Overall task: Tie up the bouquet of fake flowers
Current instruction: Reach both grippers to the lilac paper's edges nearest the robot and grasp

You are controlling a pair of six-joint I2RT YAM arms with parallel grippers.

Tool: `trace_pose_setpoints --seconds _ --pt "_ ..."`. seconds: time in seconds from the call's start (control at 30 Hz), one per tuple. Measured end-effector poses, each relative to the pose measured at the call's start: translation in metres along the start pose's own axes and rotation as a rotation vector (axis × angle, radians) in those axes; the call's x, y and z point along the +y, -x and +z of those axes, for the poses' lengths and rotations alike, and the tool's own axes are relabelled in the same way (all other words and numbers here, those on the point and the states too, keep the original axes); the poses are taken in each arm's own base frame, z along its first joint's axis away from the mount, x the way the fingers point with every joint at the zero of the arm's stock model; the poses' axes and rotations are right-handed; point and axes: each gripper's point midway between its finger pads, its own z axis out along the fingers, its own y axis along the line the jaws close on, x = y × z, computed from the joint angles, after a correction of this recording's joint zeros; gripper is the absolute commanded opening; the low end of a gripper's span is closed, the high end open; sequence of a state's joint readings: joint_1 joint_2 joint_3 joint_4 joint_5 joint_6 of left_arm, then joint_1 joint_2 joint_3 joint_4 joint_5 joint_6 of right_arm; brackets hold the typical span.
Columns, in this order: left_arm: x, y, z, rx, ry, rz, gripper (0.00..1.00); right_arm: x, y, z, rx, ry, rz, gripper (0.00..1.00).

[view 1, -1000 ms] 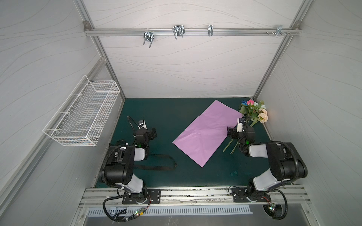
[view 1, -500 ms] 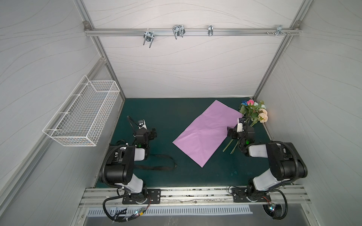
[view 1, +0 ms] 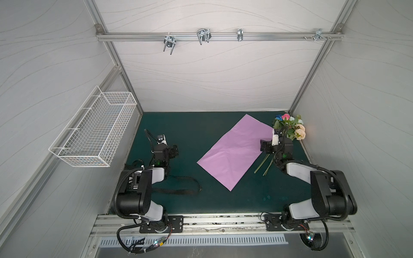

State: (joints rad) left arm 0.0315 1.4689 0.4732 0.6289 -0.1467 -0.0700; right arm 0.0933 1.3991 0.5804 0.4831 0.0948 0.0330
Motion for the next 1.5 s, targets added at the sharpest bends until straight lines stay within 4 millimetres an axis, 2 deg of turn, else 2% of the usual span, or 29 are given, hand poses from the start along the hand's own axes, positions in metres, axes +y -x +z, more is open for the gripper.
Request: trace_pose_setpoints --seconds 0.17,0.27,0.33,0.43,0.6,0.7,0.8,0.9,1.0,1.2,1.5 --pt "-0.014 0.037 -0.007 0.005 -0.03 -0.014 0.99 -0.01 0.039 -0.023 -0.003 -0.064 0.083 0.99" --pt "-0.038 0.052 -0.011 0.009 -0.137 -0.094 0.99 -0.01 0.045 -0.034 0.059 -0.084 0.174 0.99" --pt "-0.059 0.053 -0.013 0.033 -0.21 -0.136 0.99 -0.003 0.041 -0.039 0.117 -0.081 0.22 0.99" --pt "-0.108 0.048 -0.015 0.101 -0.34 -0.158 0.99 0.027 0.02 -0.046 0.231 -0.031 0.258 0.99" --pt "-0.191 0.028 -0.019 0.248 -0.531 -0.149 0.99 0.11 -0.041 -0.074 0.455 0.121 0.224 0.95" --pt "-0.236 0.016 -0.016 0.329 -0.613 -0.133 0.99 0.144 -0.074 -0.091 0.569 0.172 0.2 0.92" --pt "-0.269 0.007 -0.007 0.392 -0.667 -0.115 0.99 0.161 -0.103 -0.101 0.671 0.182 0.206 0.92" --pt "-0.297 -0.005 0.003 0.458 -0.715 -0.096 0.97 0.164 -0.126 -0.105 0.745 0.161 0.226 0.91" --pt "-0.314 -0.02 0.014 0.524 -0.738 -0.086 0.97 0.162 -0.142 -0.106 0.797 0.13 0.247 0.91" --pt "-0.33 -0.047 0.033 0.633 -0.759 -0.06 0.92 0.16 -0.157 -0.102 0.85 0.105 0.26 0.91" --pt "-0.348 -0.056 0.043 0.703 -0.811 -0.015 0.9 0.158 -0.162 -0.093 0.871 0.1 0.295 0.9"
